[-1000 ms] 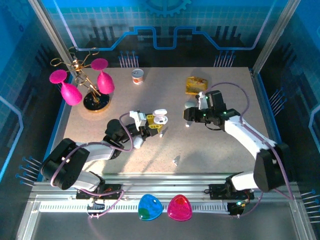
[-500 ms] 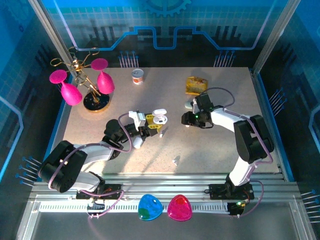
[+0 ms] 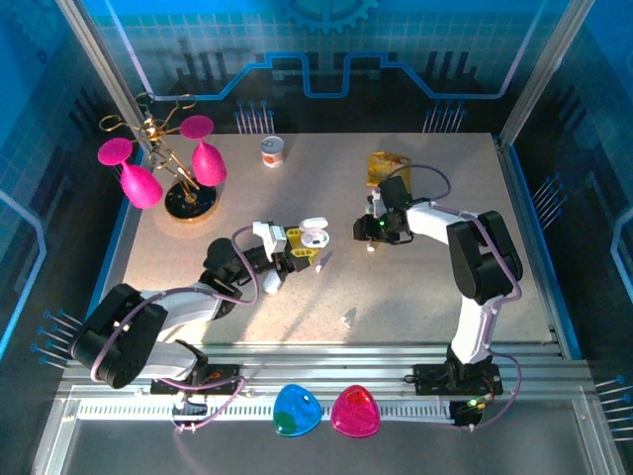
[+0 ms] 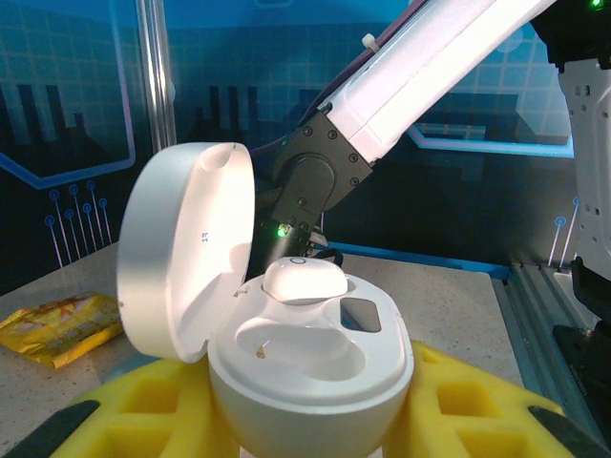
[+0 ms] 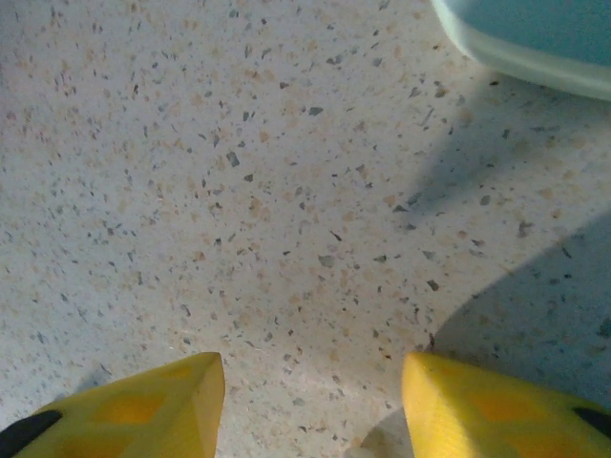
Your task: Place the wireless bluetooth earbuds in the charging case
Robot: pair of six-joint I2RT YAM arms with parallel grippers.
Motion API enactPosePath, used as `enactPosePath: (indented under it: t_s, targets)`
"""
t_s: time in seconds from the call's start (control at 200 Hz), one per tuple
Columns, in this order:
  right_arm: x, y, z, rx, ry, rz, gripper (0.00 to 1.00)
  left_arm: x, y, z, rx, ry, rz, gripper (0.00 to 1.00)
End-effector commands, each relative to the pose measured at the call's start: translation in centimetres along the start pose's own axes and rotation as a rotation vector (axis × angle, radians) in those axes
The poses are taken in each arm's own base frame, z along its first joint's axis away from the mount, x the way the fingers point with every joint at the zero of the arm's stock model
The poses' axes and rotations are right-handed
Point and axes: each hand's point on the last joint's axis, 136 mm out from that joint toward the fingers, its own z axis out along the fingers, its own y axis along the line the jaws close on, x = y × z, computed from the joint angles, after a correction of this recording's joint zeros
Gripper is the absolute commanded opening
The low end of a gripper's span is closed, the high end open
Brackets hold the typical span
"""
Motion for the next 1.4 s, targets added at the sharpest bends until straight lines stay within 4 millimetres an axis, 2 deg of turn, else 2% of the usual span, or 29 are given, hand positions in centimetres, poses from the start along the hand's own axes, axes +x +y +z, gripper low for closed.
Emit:
enactPosePath:
  t_s: [0.0,0.35,0.485,0.59,0.685,0.8,0.93,0.945,1.041,1.151,1.396]
  targets:
    - [0.8,1.5,0.1,-0.041,0.058,-0.069,0.47,-0.4,-0.1,-0.1,-0.001,-0.014,0.034,0.21]
    - [3.1,3.6,-0.8,-0.04,0.139,-0.181,0.42,-0.5,-0.1,-0.1,-0.001,-0.014,0.036,0.21]
    - [2.8,5.0,-1.7,-0.05,0.125,-0.236,0.43,-0.5,-0.1,0.0,-0.001,-0.014,0.037,0.21]
    - [1.8,5.5,-3.1,-0.034,0.051,-0.237,0.46,-0.6,0.0,0.1,0.0,-0.016,0.038,0.21]
    - [1.1,4.7,-4.4,0.014,-0.041,-0.161,0.49,-0.7,0.0,0.1,0.001,-0.017,0.04,0.21]
    - [1.6,2.2,-5.5,0.067,-0.119,0.045,0.49,-0.6,0.0,0.2,0.0,-0.016,0.04,0.22]
    - [2.9,0.4,-5.5,0.0,-0.161,0.288,0.46,-0.6,0.0,0.2,0.006,-0.017,0.039,0.22]
    - [3.7,0.0,-5.1,-0.01,-0.144,0.312,0.46,-0.6,0.0,0.2,0.006,-0.015,0.038,0.22]
    - [4.4,0.0,-4.4,-0.117,-0.136,0.42,0.43,-0.5,0.0,0.3,0.007,-0.013,0.038,0.22]
    - [4.6,0.0,-3.5,-0.174,-0.123,0.463,0.39,-0.6,0.0,0.3,0.008,-0.017,0.038,0.22]
    - [3.8,-0.8,-2.4,-0.149,-0.124,0.446,0.34,-0.5,-0.1,0.1,0.004,-0.014,0.033,0.22]
